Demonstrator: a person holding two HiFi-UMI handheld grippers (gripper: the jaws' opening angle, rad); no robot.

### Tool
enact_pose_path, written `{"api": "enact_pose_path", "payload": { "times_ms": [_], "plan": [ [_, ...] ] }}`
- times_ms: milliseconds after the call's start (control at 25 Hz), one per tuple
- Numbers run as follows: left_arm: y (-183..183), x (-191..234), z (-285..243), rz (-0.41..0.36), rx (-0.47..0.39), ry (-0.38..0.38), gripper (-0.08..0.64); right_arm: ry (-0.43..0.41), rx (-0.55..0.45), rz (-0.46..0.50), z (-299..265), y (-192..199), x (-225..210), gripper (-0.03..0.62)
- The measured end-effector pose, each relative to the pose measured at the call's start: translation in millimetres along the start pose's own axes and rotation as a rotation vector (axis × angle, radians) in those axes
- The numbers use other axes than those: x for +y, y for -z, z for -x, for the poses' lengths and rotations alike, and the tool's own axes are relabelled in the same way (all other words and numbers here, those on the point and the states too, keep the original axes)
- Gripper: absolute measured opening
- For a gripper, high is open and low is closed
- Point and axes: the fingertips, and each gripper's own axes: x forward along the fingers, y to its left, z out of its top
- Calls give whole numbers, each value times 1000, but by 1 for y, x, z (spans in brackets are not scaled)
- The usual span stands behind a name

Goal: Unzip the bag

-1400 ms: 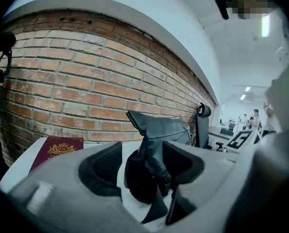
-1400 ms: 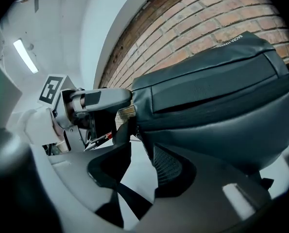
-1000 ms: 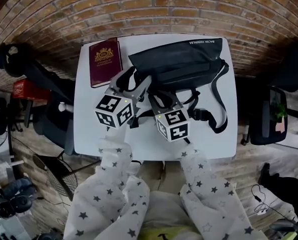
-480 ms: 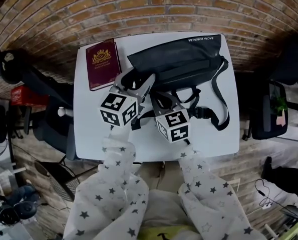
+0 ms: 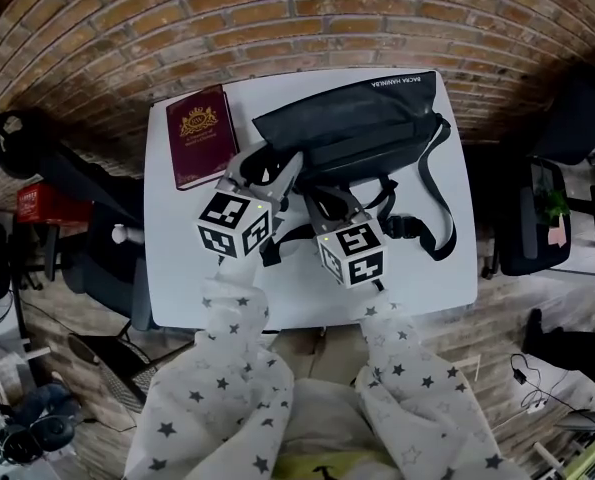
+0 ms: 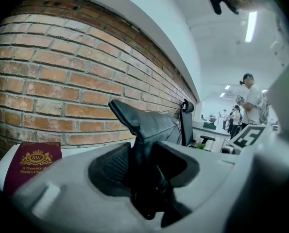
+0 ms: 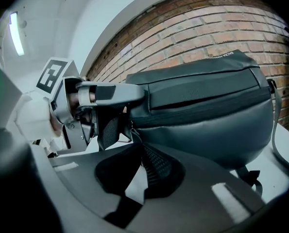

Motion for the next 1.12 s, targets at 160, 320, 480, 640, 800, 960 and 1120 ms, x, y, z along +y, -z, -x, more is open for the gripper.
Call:
{"api": "enact_pose_path", "payload": {
  "times_ms": [160, 320, 480, 640, 800, 960, 1120],
  "plan": [
    [0, -3, 0, -5, -2, 1, 150, 7, 2, 15, 5, -1, -7, 18],
    [1, -1, 0, -3, -2, 3, 141, 17, 9, 28, 7, -3, -12, 17],
    [1, 2, 2, 2, -5, 6, 138, 18, 14, 42, 7, -7, -15, 18],
    [2, 7, 4, 15, -10, 9, 135, 7, 33, 60, 5, -10, -16, 18],
    [3, 8, 4, 20, -6, 19, 133, 1, 51, 91, 5, -13, -19, 17],
    [2, 8, 4, 21, -6, 14, 133, 11, 64, 91, 8, -14, -28, 17],
    [2, 8, 5, 23, -11, 3, 133, 1, 66, 111, 10, -16, -30, 17]
  ]
}}
